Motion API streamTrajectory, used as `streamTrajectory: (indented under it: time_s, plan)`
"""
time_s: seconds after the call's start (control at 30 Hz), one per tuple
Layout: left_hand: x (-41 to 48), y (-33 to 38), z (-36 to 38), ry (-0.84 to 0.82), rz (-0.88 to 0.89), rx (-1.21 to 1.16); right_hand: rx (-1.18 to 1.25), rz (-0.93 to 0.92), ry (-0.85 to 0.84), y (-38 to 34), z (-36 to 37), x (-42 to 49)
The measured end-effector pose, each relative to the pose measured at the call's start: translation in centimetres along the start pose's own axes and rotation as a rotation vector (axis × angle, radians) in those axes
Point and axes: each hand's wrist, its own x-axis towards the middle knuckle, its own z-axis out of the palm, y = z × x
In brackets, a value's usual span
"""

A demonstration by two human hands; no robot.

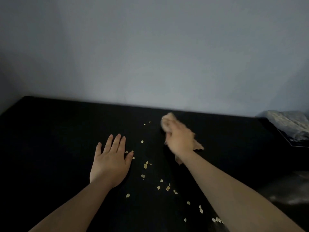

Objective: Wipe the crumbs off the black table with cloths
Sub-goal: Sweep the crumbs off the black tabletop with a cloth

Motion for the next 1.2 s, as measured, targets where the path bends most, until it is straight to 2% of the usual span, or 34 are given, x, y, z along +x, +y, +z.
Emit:
streamTrajectory:
  time_s: [0.07,0.13,0.17,0.23,0.3,0.33,0.4,0.5,0.57,0.63,0.7,0.77,0.83,0.87,0.9,0.97,1.03,1.1,1.13,1.17,1.2]
  plan:
    - [0.0,0.0,-0.1,-0.002,-0.001,0.001,0.097,-0.316,-0.132,-0.6,-0.4,-2.5]
    - [0.1,0.1,-0.2,-0.004,-0.001,0.002,0.133,-0.407,-0.154,1.6,-0.8,-2.1]
    - [0.0,0.1,-0.2,-0.005,-0.001,-0.001,0.099,-0.326,-0.097,3.2,-0.6,-0.9]
    - [0.0,0.0,-0.2,0.001,0.000,-0.003,0.009,0.065,0.016,6.0,-0.4,2.6]
    - [0.0,0.0,-0.2,0.006,0.001,-0.003,-0.026,0.436,0.024,6.1,-0.9,5.6]
    - [0.1,0.0,-0.1,0.006,0.002,-0.003,-0.014,0.496,-0.003,5.2,-0.6,6.8]
    - [0.0,0.0,-0.1,0.008,-0.001,-0.006,-0.008,0.389,-0.040,2.3,0.4,7.9]
    - [0.1,0.0,-0.1,0.001,-0.005,-0.012,0.102,-0.093,-0.079,-2.2,2.1,6.0]
    - [0.1,0.0,-0.2,-0.003,-0.003,-0.023,0.227,-0.418,-0.227,-3.7,2.2,2.6]
    - [0.1,0.0,-0.3,0.002,0.002,-0.038,0.278,-0.628,-0.380,-2.4,1.1,0.5]
    - [0.0,-0.1,-0.4,0.007,0.003,-0.050,0.258,-0.616,-0.296,0.5,0.5,1.5]
    - [-0.1,0.0,-0.5,0.009,0.001,-0.058,0.222,-0.296,-0.102,2.9,0.4,4.4]
    - [-0.2,0.0,-0.5,0.011,-0.003,-0.057,0.098,0.088,-0.046,2.6,0.4,7.2]
    - [-0.2,0.0,-0.5,0.011,-0.003,-0.056,0.037,0.166,-0.046,1.4,0.7,7.8]
    - [-0.2,0.0,-0.5,0.014,-0.003,-0.058,0.013,0.135,-0.053,0.1,1.0,7.7]
    - [-0.2,-0.1,-0.5,0.025,-0.008,-0.072,0.089,-0.128,-0.070,-2.2,1.7,5.5]
    - [-0.2,-0.1,-0.6,0.032,-0.006,-0.077,0.210,-0.478,-0.203,-2.5,2.1,1.2]
    - [-0.2,-0.1,-0.6,0.035,-0.005,-0.088,0.253,-0.701,-0.374,-0.9,0.7,-2.4]
    - [-0.2,-0.1,-0.6,0.036,-0.007,-0.096,0.234,-0.753,-0.361,0.3,0.1,-2.6]
    - [-0.2,-0.1,-0.6,0.035,-0.010,-0.104,0.204,-0.741,-0.276,1.6,0.0,-1.8]
    - [-0.2,-0.1,-0.7,0.033,-0.014,-0.108,0.171,-0.639,-0.152,3.0,0.1,-0.3]
